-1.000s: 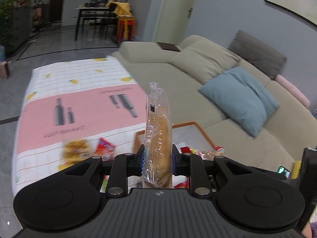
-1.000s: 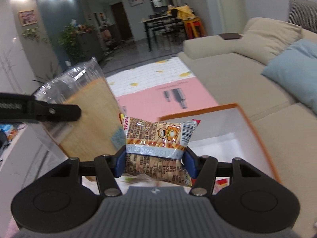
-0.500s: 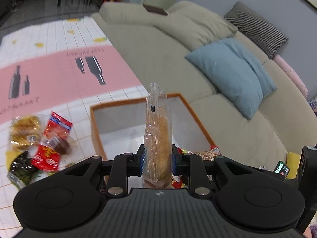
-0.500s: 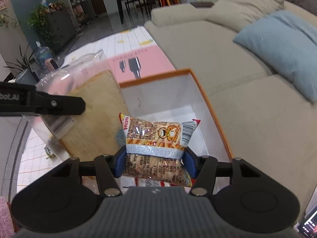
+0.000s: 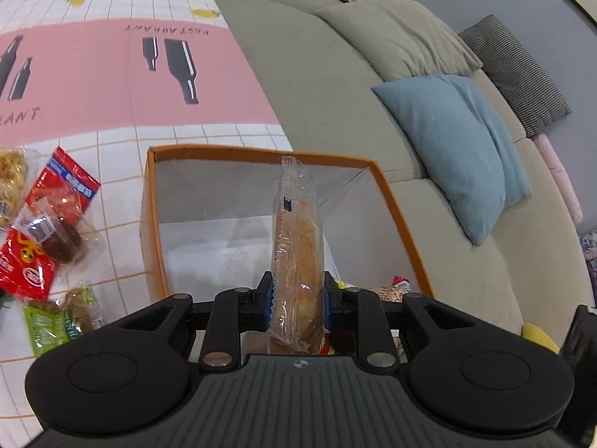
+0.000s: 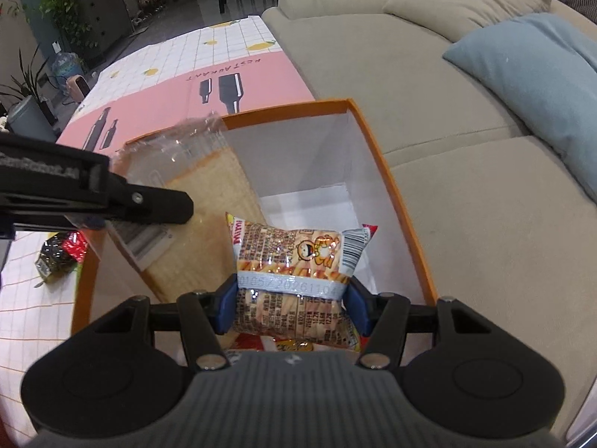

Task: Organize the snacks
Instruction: 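Carry the bread bag and cracker pack over the orange box with both tools, then open the left tool to drop the bread bag while the right tool releases the cracker pack into the box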

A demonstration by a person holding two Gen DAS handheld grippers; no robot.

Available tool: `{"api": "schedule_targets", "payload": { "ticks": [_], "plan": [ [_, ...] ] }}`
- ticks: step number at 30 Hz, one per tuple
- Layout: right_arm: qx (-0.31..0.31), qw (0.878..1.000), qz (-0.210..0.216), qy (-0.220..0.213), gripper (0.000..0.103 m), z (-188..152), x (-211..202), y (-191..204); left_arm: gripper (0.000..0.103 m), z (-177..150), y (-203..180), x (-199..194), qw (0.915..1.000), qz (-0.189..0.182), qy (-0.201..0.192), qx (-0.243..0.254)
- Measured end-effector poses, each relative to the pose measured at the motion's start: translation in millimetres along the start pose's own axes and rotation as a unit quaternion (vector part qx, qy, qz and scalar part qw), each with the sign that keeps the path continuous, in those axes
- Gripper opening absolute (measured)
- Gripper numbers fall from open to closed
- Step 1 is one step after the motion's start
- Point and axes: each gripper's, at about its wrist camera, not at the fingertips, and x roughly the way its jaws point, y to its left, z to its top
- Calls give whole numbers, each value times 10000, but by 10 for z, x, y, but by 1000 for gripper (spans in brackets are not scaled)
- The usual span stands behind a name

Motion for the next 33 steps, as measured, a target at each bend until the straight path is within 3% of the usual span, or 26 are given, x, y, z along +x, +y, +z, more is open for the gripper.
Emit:
{"api": "schedule_targets", "payload": {
  "ticks": [3,6,9,12,15,20,24,28,33],
  "plan": [
    [-51,10000,-33,29,58,-10,21,36,27,8,-5,52,9999,120,11,58],
    [-120,9999,-83,39,58,-13,66,61,33,27,-116,76,9966,605,140,535],
    [-123,9999,-55,96,58,-19,108,70,37,24,-247,118,9836,1346,287,1168],
    [-162,9998,-47,130,58,-20,125,95,46,13,-305,95,9777,1499,302,1439],
    [-218,9997,-39,116,58,-28,105,129,49,7,-376,80,9686,1774,344,1705],
    [-247,9996,59,133,58,-38,62,172,49,-43,-457,-65,9611,1845,160,2048],
    [-172,9994,278,129,58,-25,9,218,57,-71,-487,-247,9582,1772,-150,2243],
    [-14,9981,590,198,58,-10,-11,274,57,-12,-422,-443,9631,1653,-360,2091],
    [255,9931,1100,326,58,33,14,355,57,20,-206,-708,9731,1591,-585,1558]
  ]
}}
